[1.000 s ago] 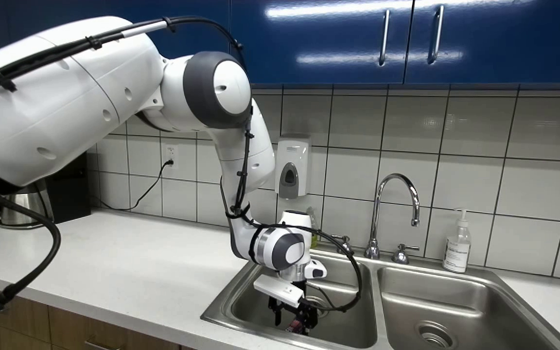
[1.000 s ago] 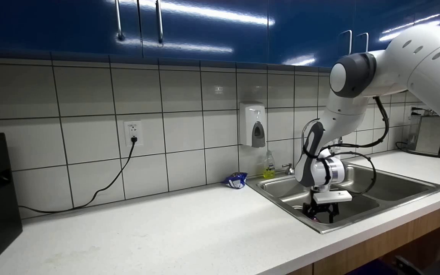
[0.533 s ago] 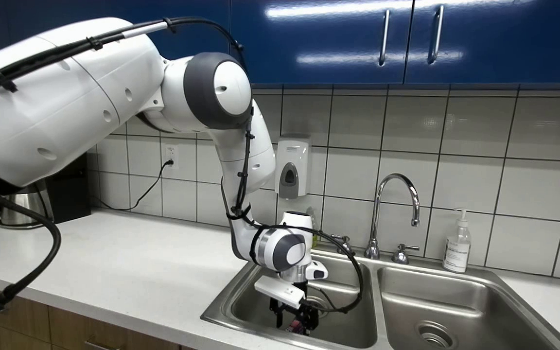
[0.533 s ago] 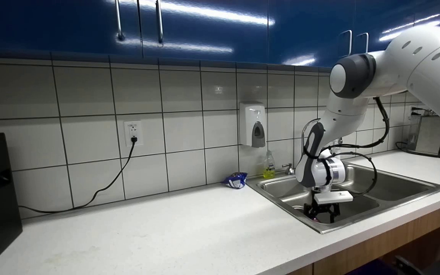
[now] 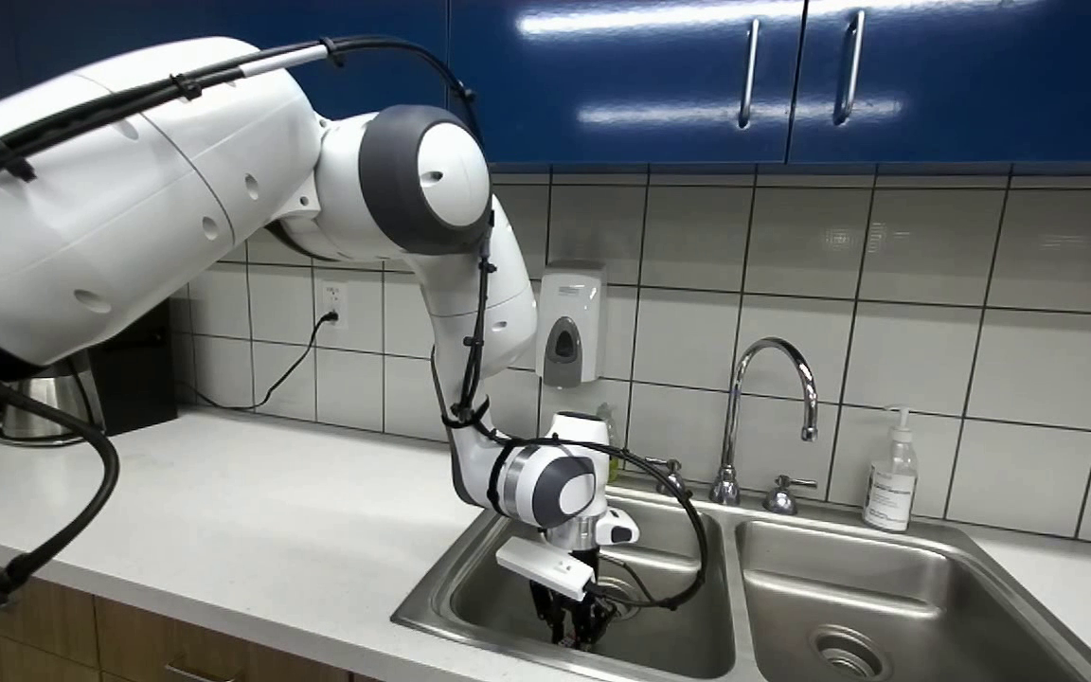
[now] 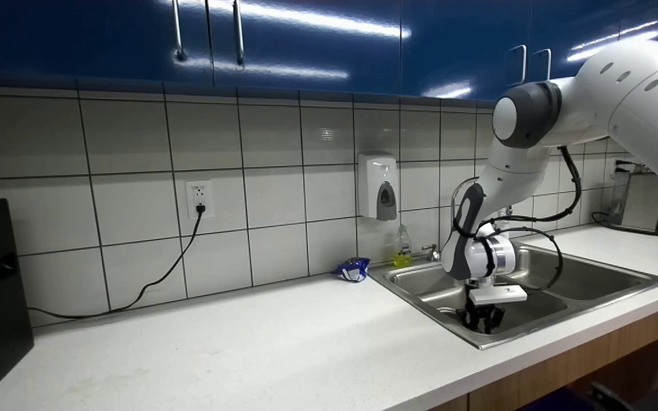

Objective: Shift the chocolate bar from the sink to the counter

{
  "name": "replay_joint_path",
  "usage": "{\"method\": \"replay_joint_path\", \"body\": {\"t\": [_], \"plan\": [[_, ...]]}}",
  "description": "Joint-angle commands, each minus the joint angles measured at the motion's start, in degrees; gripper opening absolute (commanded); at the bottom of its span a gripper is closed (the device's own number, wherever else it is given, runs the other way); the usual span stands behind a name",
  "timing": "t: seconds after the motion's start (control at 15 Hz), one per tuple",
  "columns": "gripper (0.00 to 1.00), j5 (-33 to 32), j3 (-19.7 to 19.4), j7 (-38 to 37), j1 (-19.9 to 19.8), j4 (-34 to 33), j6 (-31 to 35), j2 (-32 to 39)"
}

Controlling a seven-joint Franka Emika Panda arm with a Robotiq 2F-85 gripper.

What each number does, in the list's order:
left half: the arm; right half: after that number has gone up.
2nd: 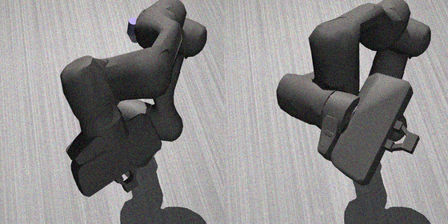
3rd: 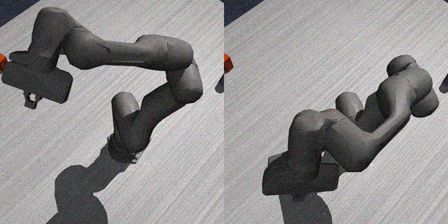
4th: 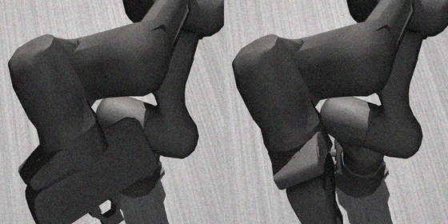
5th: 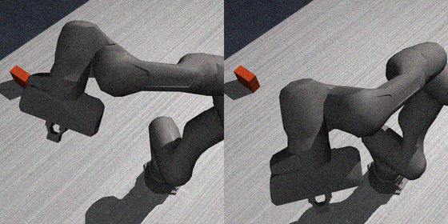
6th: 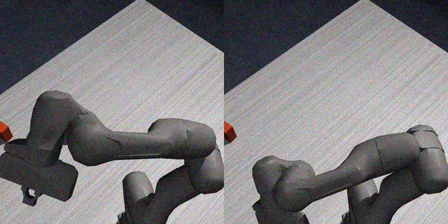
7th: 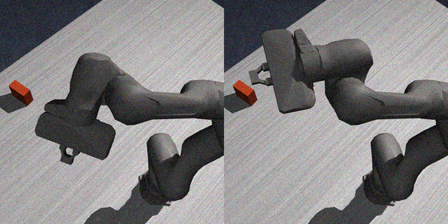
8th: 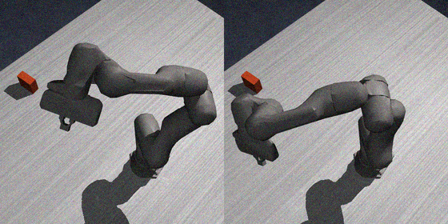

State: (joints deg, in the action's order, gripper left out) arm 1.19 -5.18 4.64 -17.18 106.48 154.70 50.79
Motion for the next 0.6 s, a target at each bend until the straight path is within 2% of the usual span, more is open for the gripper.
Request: {"method": "replay_joint_path", "body": {"t": [0.0,0.53], "plan": [[0.12,0.91,0.11,0.34,-0.44,-1.86,-2.39,0.91],[0.11,0.72,-0.47,-0.38,0.36,-1.64,-4.52,-0.78]]}}
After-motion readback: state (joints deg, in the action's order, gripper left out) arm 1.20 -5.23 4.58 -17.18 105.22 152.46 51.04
